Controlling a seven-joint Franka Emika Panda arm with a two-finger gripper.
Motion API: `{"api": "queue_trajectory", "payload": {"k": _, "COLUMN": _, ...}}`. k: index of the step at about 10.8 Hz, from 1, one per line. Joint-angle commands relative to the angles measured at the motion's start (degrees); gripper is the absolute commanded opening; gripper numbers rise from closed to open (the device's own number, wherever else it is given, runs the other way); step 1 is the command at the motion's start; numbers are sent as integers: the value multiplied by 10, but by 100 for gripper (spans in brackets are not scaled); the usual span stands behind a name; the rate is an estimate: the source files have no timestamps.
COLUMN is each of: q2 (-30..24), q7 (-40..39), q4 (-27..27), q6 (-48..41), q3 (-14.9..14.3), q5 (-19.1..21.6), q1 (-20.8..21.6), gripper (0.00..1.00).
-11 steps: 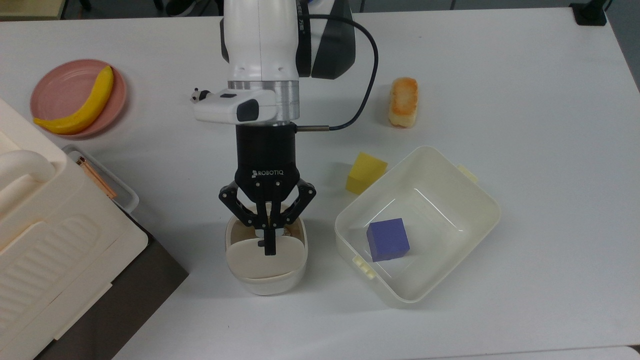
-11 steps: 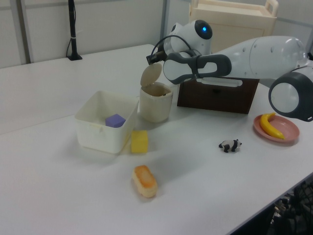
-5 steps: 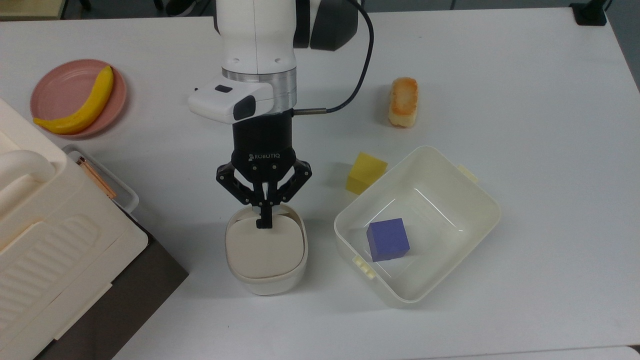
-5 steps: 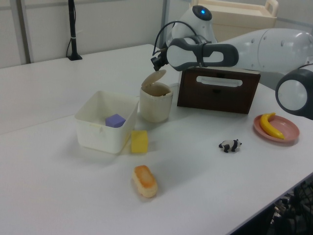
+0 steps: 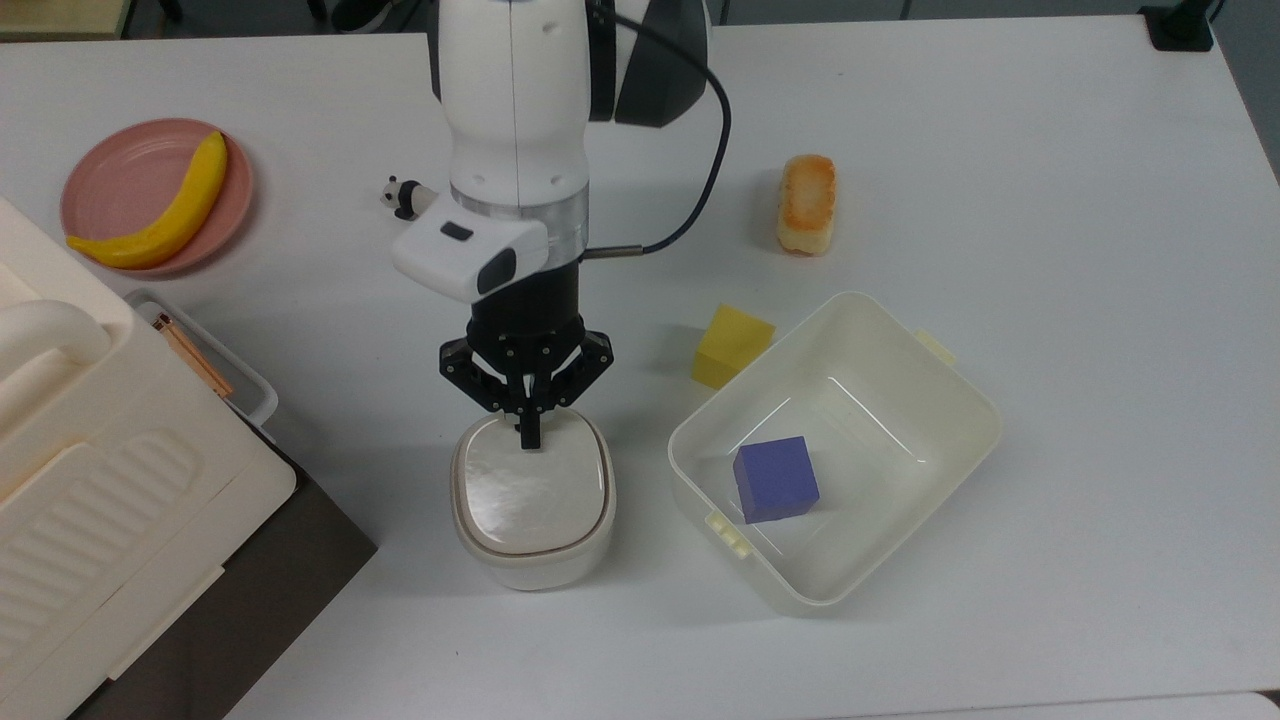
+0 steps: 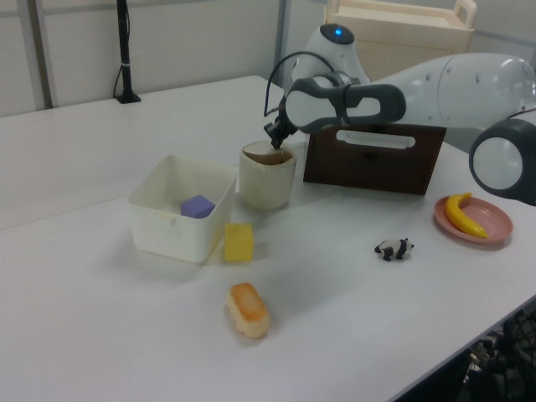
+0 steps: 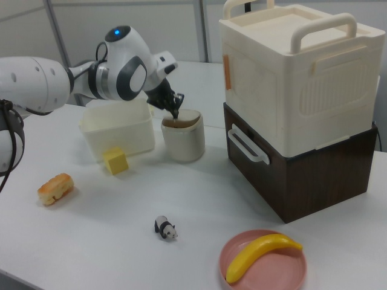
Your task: Close the trash can
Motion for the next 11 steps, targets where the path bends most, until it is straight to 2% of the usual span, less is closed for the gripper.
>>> {"api": "queue_trajectory", "payload": {"k": 1, "q2": -1, "q7": -10, "q4": -33, "q6": -6, "q3": -6, "q5": -10, "q1": 2, "gripper": 0}}
{"api": "queue_trajectory", "payload": {"k": 3, "q2": 13, "q7": -8, "q4": -33, "q6": -6, "q3": -6, "q5": -9, "q1": 2, "gripper": 0}}
{"api": "queue_trajectory", "payload": {"k": 5, "q2": 0, "q7": -6, "q4": -27, "q6": -28, "q3": -6, "q5": 3, "q1": -9, "gripper": 0}}
{"api": "queue_trajectory", "payload": {"k": 7, "q2": -39, "q7": -5, "q4": -9, "q6": -112, "q3": -6, "q5": 3, "q1": -11, "gripper": 0}}
{"api": "queue_trajectory", "payload": {"k": 11, "q2": -108, "q7": -4, "q4": -14, "q6": -324, "q3": -6, "q5": 0, "q1": -7, "gripper": 0}}
